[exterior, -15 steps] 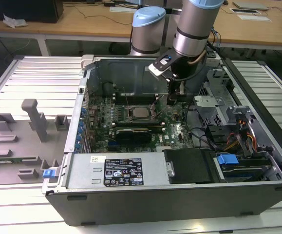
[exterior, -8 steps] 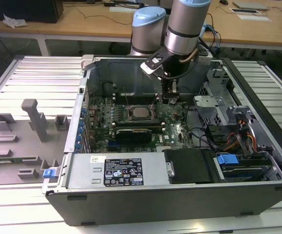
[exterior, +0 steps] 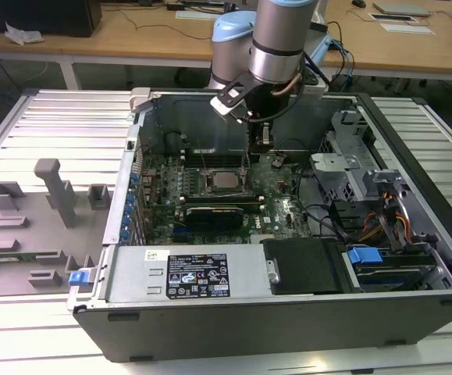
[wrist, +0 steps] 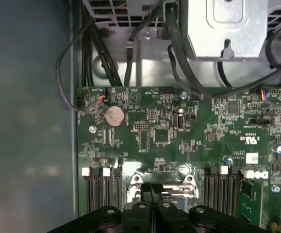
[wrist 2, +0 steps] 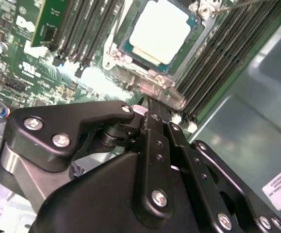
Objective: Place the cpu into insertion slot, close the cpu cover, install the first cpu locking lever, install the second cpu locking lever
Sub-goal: 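Close the cpu cover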
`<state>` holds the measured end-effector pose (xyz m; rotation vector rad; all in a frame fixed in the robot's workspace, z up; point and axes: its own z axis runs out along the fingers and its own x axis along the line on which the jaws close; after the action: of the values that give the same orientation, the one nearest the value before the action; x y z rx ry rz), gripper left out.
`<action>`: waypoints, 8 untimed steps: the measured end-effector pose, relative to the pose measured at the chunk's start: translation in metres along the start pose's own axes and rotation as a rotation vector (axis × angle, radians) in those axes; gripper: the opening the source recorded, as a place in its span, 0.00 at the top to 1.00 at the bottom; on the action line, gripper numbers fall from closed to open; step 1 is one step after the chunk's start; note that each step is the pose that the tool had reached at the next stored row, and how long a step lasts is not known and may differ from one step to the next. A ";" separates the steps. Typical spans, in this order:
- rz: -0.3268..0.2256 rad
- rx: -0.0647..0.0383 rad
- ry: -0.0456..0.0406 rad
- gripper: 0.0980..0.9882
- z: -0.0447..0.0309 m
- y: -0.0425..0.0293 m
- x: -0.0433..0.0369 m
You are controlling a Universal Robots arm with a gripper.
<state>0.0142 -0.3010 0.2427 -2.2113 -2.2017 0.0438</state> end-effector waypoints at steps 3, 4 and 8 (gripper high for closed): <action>0.001 -0.001 -0.0218 0.99 0.0002 -0.0045 -0.0001; 0.001 -0.003 -0.0254 0.99 0.0002 -0.0070 -0.0001; 0.001 -0.020 -0.0308 0.99 0.0007 -0.0204 -0.0002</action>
<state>-0.0063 -0.3011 0.2427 -2.2375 -2.2264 0.0560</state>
